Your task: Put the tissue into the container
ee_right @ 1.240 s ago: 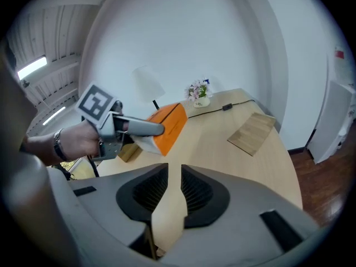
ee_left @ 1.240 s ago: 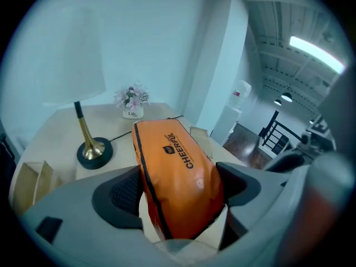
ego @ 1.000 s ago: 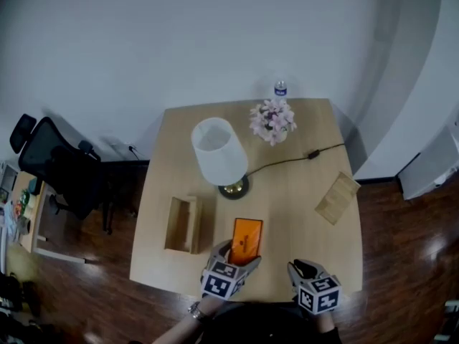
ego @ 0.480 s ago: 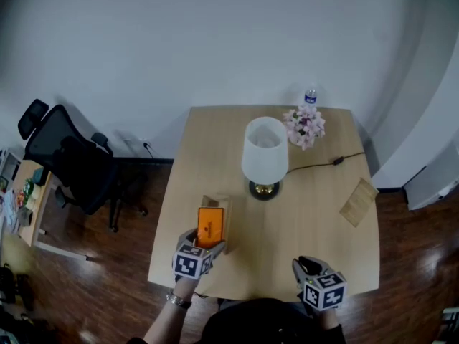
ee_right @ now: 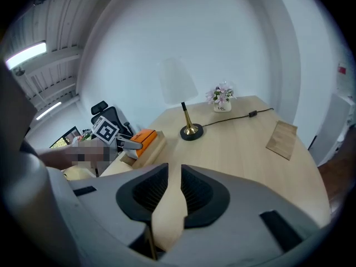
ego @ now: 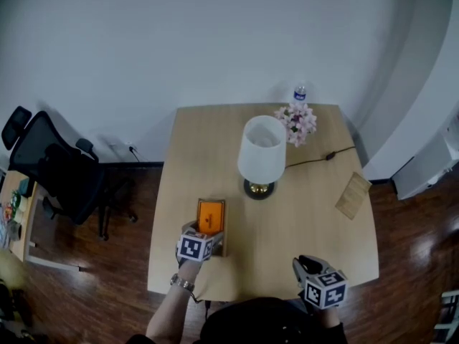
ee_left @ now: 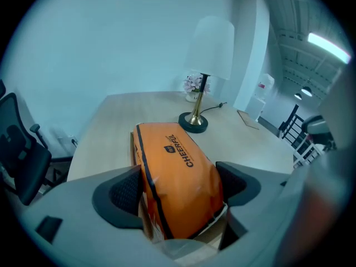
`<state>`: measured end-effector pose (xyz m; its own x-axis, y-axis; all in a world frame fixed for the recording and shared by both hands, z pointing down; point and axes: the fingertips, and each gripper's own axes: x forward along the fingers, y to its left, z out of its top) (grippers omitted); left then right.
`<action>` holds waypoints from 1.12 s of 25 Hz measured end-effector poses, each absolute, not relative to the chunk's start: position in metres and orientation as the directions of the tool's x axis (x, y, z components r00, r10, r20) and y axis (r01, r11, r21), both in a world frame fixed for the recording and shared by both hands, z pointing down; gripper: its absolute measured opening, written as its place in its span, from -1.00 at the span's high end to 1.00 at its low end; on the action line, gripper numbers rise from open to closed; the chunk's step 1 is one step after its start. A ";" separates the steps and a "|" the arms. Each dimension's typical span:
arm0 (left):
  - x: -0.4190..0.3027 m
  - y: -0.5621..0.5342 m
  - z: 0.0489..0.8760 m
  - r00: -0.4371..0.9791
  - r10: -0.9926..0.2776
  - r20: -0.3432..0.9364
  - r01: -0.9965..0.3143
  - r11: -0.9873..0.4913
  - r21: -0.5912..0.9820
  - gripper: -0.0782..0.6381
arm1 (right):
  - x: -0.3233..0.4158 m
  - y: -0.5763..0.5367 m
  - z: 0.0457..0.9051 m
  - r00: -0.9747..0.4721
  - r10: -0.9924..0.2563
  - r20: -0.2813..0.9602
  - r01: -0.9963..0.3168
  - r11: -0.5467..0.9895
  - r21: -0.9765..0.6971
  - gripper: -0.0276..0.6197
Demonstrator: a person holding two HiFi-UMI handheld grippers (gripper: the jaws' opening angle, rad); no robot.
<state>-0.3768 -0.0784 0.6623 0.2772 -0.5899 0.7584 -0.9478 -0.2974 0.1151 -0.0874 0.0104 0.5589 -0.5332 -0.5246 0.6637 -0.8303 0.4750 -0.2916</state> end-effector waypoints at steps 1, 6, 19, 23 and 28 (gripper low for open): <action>-0.377 -0.080 0.667 0.275 -0.591 0.758 -0.948 -0.300 0.109 -0.40 | -0.086 0.010 0.559 -0.530 -0.526 0.666 -0.833 0.472 -0.290 0.68; -0.373 -0.080 0.679 0.276 -0.615 0.738 -0.948 -0.300 0.105 -0.46 | -0.080 0.010 0.562 -0.528 -0.524 0.669 -0.834 0.469 -0.291 0.68; -0.236 -0.025 0.545 0.512 -0.634 0.580 -0.851 -0.464 0.244 0.03 | -0.073 -0.004 0.553 -0.581 -0.531 0.617 -0.802 0.505 -0.320 0.68; -0.177 -0.007 0.543 0.574 -0.618 0.536 -0.814 -0.502 0.293 0.70 | -0.068 -0.002 0.546 -0.616 -0.508 0.602 -0.773 0.535 -0.340 0.68; -0.149 0.011 0.554 0.586 -0.580 0.566 -0.798 -0.532 0.282 0.75 | -0.065 0.011 0.542 -0.669 -0.466 0.579 -0.720 0.600 -0.349 0.90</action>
<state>-0.1492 0.0112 0.5542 0.5864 -0.5798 0.5656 -0.7983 -0.5322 0.2821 -0.0649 0.0111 0.5421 -0.6691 -0.4658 0.5790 -0.7198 0.6000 -0.3491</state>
